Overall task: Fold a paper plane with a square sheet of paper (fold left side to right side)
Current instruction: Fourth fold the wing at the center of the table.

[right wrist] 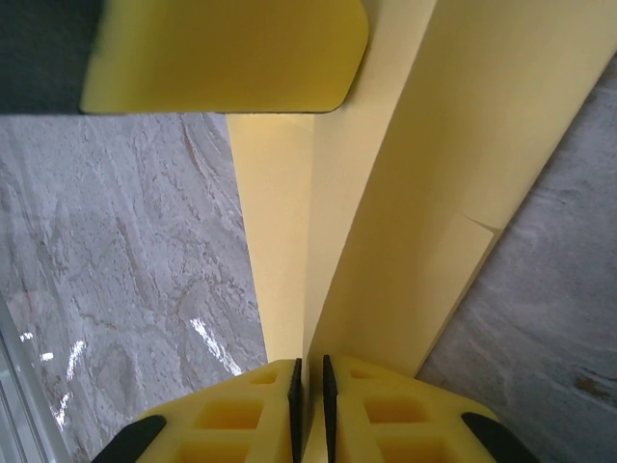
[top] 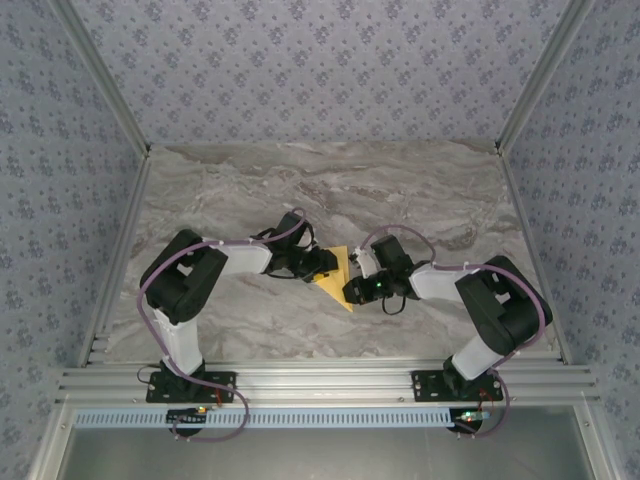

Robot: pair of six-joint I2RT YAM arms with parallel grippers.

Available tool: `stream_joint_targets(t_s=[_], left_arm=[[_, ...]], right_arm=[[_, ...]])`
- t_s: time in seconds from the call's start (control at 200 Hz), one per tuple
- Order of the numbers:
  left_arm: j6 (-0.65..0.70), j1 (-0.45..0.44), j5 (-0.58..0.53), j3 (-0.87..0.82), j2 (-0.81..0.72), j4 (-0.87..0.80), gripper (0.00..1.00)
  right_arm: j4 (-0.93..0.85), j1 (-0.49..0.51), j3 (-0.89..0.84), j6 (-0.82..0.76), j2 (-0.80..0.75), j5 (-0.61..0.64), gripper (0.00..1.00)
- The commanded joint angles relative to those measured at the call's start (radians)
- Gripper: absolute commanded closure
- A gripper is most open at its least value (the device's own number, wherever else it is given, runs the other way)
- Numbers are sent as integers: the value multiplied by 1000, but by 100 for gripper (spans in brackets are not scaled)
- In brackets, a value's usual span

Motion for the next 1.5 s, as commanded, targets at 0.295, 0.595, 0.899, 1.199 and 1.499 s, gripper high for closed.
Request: stream_joint_targets(t_s=[0.295, 0.595, 0.899, 1.199, 1.499], left_arm=[[21, -6, -36, -7, 21, -21, 59], [22, -5, -38, -12, 14, -18, 59], [22, -5, -36, -13, 9, -18, 59], [22, -5, -35, -12, 6, -19, 59], [25, -5, -33, -10, 6, -23, 59]], right_arm=[[-42, -40, 79, 35, -21, -80, 72], [-29, -136, 116, 94, -10, -165, 65], [53, -153, 148, 174, 88, -189, 65], [73, -152, 164, 197, 140, -193, 70], [-19, -155, 193, 141, 151, -127, 87]])
